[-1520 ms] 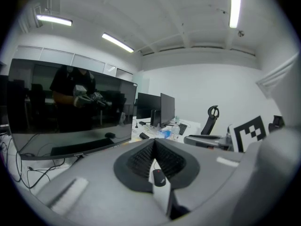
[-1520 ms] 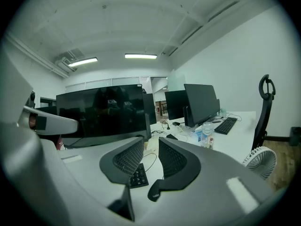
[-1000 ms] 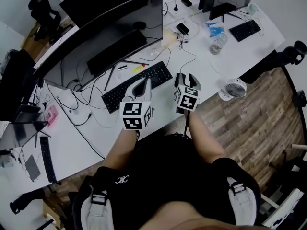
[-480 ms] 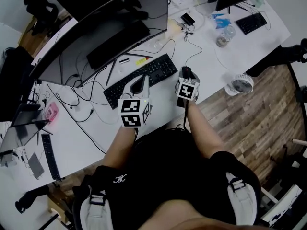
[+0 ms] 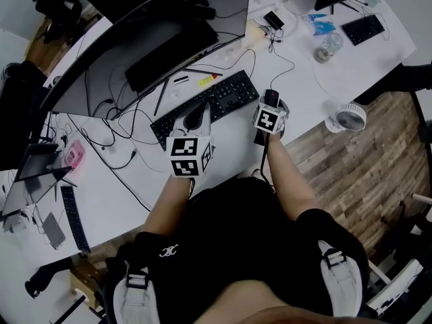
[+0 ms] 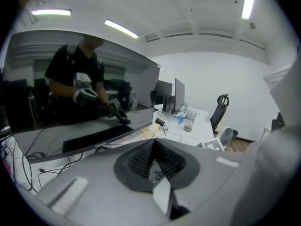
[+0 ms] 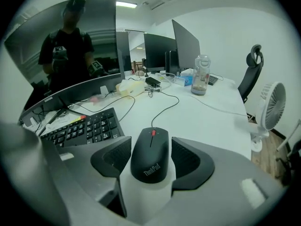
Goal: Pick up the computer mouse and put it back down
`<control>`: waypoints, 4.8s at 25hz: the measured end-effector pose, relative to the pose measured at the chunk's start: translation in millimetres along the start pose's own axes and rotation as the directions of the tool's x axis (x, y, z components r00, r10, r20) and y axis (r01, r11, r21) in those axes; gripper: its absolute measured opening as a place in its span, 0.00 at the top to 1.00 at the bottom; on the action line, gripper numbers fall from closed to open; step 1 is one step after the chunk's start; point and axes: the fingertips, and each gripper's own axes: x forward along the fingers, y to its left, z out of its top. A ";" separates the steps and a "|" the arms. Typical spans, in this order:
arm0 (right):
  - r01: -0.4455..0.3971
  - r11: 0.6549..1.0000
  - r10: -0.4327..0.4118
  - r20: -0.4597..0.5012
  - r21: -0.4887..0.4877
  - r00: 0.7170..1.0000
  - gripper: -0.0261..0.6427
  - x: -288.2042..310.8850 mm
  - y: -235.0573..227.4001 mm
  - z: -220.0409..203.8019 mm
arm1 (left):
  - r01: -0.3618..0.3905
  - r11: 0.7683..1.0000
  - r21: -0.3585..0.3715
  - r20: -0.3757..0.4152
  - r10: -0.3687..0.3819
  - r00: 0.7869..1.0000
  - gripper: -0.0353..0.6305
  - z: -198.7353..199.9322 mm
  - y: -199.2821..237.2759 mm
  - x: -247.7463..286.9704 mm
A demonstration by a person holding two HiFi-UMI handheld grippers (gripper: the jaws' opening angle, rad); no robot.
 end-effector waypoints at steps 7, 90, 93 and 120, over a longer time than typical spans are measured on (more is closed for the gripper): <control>0.035 0.999 -0.036 -0.022 -0.010 0.999 0.58 14.1 -3.0 -2.7 | 0.009 1.000 -0.003 -0.025 -0.009 1.000 0.87 -10.8 10.8 5.1; -0.158 0.933 0.306 0.483 -0.323 0.821 0.56 -172.2 -7.4 161.2 | -0.020 0.999 0.031 0.127 0.016 0.992 0.87 28.2 -50.4 -8.4; -0.168 0.933 0.297 0.415 -0.318 0.860 0.56 -144.6 -12.1 135.0 | -0.038 0.999 0.032 0.126 0.034 0.991 0.87 27.2 -46.5 -11.7; -0.250 0.894 0.234 -0.087 -0.372 0.968 0.56 -22.2 -36.8 -27.5 | -0.079 0.997 0.018 0.114 0.077 0.990 0.87 24.9 -34.1 -8.4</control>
